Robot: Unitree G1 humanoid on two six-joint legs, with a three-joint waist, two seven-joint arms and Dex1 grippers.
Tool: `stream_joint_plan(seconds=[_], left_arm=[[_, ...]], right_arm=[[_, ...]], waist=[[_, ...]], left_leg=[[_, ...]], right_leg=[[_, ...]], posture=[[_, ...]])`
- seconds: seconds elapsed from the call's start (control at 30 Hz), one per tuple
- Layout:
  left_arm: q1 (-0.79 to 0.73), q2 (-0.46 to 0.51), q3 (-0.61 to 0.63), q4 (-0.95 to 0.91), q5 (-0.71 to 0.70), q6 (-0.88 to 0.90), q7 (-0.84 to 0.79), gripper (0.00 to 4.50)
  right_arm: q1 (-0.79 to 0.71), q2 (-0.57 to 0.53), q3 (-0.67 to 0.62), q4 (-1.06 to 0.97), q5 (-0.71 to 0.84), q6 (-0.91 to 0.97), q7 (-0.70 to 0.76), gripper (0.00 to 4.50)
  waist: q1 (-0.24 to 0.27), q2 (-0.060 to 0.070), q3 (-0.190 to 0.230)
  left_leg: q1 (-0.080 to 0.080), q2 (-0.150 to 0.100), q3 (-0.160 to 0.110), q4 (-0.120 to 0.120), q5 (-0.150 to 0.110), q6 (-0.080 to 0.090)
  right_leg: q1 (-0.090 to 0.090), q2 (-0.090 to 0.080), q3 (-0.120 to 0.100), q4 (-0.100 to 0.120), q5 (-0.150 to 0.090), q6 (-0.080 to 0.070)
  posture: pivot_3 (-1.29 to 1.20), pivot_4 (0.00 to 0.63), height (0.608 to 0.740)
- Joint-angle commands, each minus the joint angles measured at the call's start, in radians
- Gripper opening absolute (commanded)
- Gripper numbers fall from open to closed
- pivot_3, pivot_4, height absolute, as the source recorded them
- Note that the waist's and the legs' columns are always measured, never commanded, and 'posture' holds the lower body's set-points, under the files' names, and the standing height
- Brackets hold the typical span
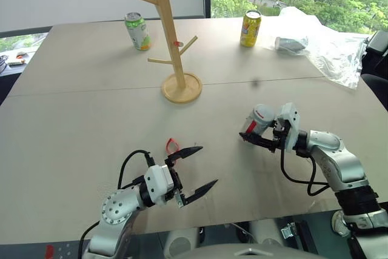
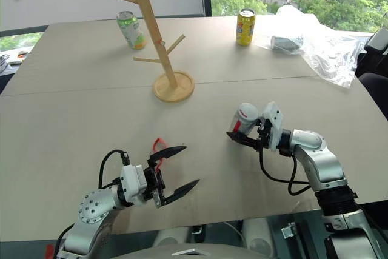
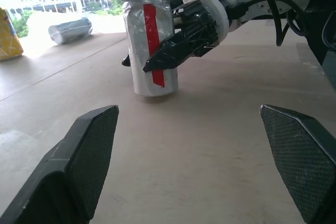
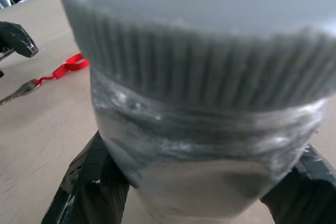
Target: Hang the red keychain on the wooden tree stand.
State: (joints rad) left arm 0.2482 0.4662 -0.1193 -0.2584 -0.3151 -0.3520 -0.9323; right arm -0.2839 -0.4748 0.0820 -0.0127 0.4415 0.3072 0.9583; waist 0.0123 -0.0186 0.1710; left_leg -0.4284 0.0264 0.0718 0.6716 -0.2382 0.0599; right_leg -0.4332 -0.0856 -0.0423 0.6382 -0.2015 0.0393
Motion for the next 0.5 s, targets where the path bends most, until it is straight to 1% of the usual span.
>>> stream_joint_plan(seconds=[0.03, 0.07, 0.13, 0.2, 0.37, 0.43, 0.5], left_arm=[[-0.01, 0.0, -0.004, -0.013, 0.001, -0.019, 0.005, 4.5], [-0.014, 0.0, -0.004, -0.011, 0.0, -0.018, 0.006, 4.5], [-0.031, -0.006, -0.002, -0.002, -0.003, -0.009, 0.012, 4.5], [-0.05, -0.016, 0.002, 0.003, -0.013, 0.008, 0.025, 4.5], [-0.095, -0.035, -0.002, 0.0, -0.03, 0.053, 0.043, 4.5], [-0.108, -0.039, -0.005, -0.001, -0.03, 0.065, 0.045, 4.5], [-0.117, -0.042, -0.008, -0.003, -0.032, 0.075, 0.046, 4.5]], right_arm=[[-0.031, 0.007, -0.114, 0.016, 0.043, -0.008, -0.053, 2.87], [-0.04, 0.011, -0.146, 0.033, 0.053, -0.007, -0.078, 2.87], [-0.087, 0.0, -0.253, 0.117, 0.072, -0.018, -0.156, 2.87], [-0.15, -0.018, -0.337, 0.227, 0.049, -0.046, -0.264, 2.87], [-0.275, -0.102, -0.423, 0.486, -0.065, -0.087, -0.48, 2.87], [-0.319, -0.134, -0.445, 0.59, -0.094, -0.089, -0.548, 2.87], [-0.353, -0.157, -0.467, 0.674, -0.1, -0.075, -0.587, 2.87]], waist=[[0.001, 0.0, 0.0], [0.002, 0.0, 0.0], [0.001, 0.0, 0.0], [0.002, 0.0, 0.0], [0.002, 0.0, 0.0], [0.0, 0.0, 0.0], [-0.001, 0.001, 0.0]], left_leg=[[0.0, 0.0, 0.0, 0.0, 0.0, 0.0], [0.0, 0.0, 0.0, 0.0, 0.0, 0.0], [0.0, 0.0, 0.0, 0.0, 0.0, 0.0], [0.0, 0.0, 0.0, 0.001, 0.0, 0.0], [0.0, -0.001, 0.001, 0.001, 0.0, 0.0], [0.0, -0.002, 0.001, 0.001, 0.0, 0.0], [0.0, -0.003, 0.002, 0.0, 0.0, 0.0]], right_leg=[[0.0, 0.0, 0.0, 0.0, 0.0, 0.0], [0.0, 0.0, 0.0, 0.0, 0.0, 0.0], [0.0, 0.0, 0.0, 0.0, 0.0, 0.0], [0.0, 0.0, 0.0, 0.0, 0.0, 0.0], [0.0, 0.0, 0.0, 0.001, 0.0, 0.0], [0.0, 0.001, 0.0, 0.001, 0.002, 0.003], [0.0, 0.001, 0.001, 0.001, 0.002, 0.004]], posture=[[0.0, 0.15, 0.74], [0.0, 0.15, 0.74], [0.0, 0.15, 0.74], [0.0, 0.15, 0.74], [0.0, 0.15, 0.74], [0.0, 0.15, 0.74], [0.0, 0.15, 0.74]])
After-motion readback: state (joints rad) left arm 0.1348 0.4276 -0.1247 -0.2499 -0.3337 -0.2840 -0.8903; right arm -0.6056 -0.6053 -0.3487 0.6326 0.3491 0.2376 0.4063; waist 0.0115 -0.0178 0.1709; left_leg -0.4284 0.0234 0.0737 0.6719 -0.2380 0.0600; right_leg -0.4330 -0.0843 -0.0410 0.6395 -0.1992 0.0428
